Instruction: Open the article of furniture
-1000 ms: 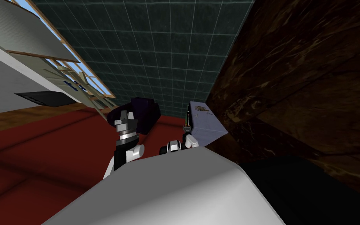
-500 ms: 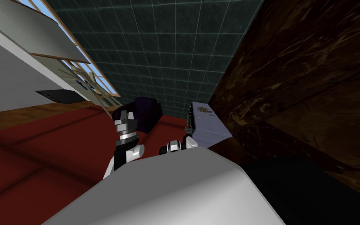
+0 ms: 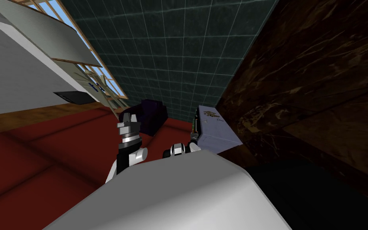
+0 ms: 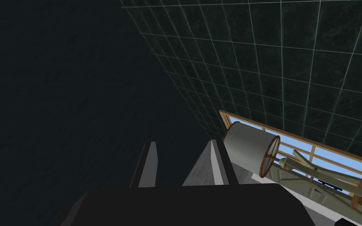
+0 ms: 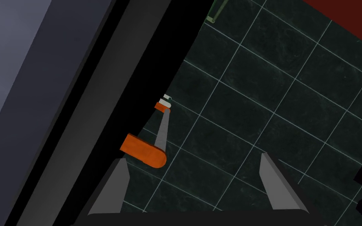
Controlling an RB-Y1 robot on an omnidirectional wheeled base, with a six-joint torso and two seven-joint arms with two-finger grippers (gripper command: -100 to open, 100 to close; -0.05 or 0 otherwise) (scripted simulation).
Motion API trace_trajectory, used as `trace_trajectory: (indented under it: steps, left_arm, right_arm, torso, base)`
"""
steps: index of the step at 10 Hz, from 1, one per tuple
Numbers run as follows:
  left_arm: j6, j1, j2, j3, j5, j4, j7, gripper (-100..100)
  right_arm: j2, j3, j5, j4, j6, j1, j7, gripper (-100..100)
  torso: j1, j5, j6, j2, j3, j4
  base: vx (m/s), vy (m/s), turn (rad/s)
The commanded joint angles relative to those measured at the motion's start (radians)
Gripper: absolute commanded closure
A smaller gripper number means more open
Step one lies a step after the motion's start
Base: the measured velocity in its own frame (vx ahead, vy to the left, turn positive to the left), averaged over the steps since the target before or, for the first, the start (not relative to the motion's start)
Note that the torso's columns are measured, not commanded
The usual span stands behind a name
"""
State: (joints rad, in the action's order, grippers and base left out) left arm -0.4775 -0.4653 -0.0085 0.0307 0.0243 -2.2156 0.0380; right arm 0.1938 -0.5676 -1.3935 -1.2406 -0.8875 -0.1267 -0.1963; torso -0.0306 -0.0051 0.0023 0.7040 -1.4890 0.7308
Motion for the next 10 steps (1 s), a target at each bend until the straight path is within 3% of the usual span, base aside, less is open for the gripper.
trace_trajectory:
  steps: [1,2,4,6,7,9,10]
  left_arm:
    - [0.000,0.000,0.000,0.000,0.000,0.000,0.000,0]
    - [0.000,0.000,0.000,0.000,0.000,0.000,0.000,0]
    - [0.000,0.000,0.000,0.000,0.000,0.000,0.000,0]
    - [0.000,0.000,0.000,0.000,0.000,0.000,0.000,0]
    - [0.000,0.000,0.000,0.000,0.000,0.000,0.000,0]
    - [0.000,0.000,0.000,0.000,0.000,0.000,0.000,0]
    - [0.000,0.000,0.000,0.000,0.000,0.000,0.000,0]
  right_arm:
    - [0.022,0.009,-0.051,0.061,-0.060,0.010,-0.017,-100]
    - [0.026,-0.006,-0.102,0.112,-0.095,0.008,-0.025,-100]
    - [0.030,-0.019,-0.146,0.139,-0.150,0.005,-0.032,-100]
    - [0.030,-0.019,-0.157,0.162,-0.167,0.005,-0.032,-100]
    - [0.034,-0.032,-0.206,0.194,-0.210,0.000,-0.039,-100]
    - [0.034,-0.032,-0.206,0.210,-0.217,0.000,-0.039,-100]
    - [0.038,-0.043,-0.251,0.237,-0.257,-0.007,-0.045,-100]
  torso:
    - [0.001,0.000,0.000,0.003,0.001,0.001]
    - [-0.001,0.000,-0.001,0.002,0.001,0.001]
    - [0.002,0.003,-0.001,0.005,0.002,0.004]
    - [0.011,0.006,0.002,0.016,0.005,0.005]
    - [0.015,0.005,0.004,0.026,0.010,0.006]
    - [0.019,0.008,0.005,0.033,0.014,0.008]
    - [0.019,0.008,0.006,0.034,0.014,0.008]
  base:
    - [0.039,-0.004,0.063]
    - [0.034,0.003,0.154]
    - [0.039,0.008,0.070]
    - [0.068,-0.019,0.051]
    - [0.047,-0.018,0.101]
    - [0.017,0.012,0.026]
    - [0.014,0.018,0.089]
